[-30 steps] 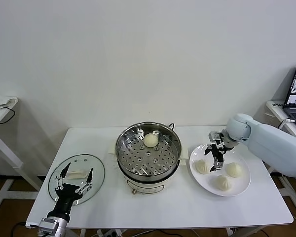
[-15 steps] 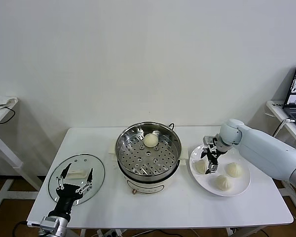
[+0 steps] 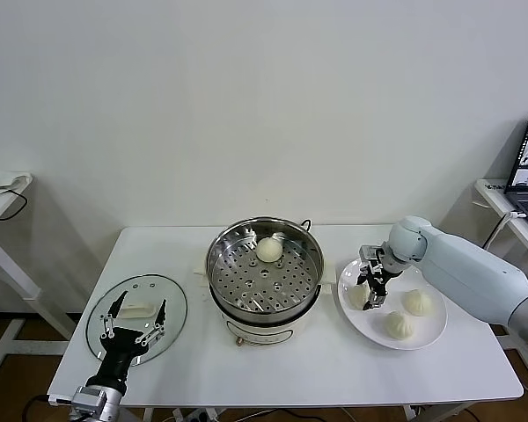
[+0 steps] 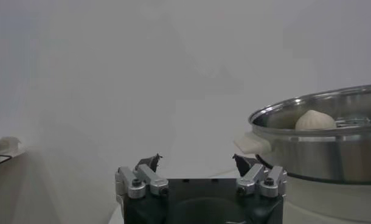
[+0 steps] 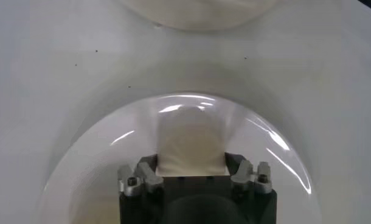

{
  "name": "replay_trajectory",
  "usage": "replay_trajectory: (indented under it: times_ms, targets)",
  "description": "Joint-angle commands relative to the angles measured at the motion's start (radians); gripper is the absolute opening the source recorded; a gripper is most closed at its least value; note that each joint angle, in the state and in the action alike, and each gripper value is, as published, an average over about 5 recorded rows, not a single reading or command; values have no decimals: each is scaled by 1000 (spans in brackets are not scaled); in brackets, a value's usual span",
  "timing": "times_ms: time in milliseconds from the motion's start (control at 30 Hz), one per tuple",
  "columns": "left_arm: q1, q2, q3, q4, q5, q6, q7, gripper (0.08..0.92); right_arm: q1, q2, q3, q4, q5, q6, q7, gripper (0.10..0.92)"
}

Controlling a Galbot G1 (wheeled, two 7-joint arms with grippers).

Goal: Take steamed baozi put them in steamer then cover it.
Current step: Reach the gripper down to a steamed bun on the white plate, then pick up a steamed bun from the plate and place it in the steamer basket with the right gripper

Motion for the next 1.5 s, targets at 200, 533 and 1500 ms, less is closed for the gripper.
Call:
replay_trajectory:
  times_ms: [200, 533, 1500]
  targets:
    - [0, 1, 3, -5, 2, 1, -1, 823, 44, -61, -30, 54, 43, -12, -16, 636]
    - [0, 1, 26, -11, 15, 2, -6, 823, 399, -281, -306, 351, 296, -94, -29, 636]
    - [1, 11, -2, -42, 19, 3, -10, 823, 881, 244, -633, 519, 746, -445, 96, 636]
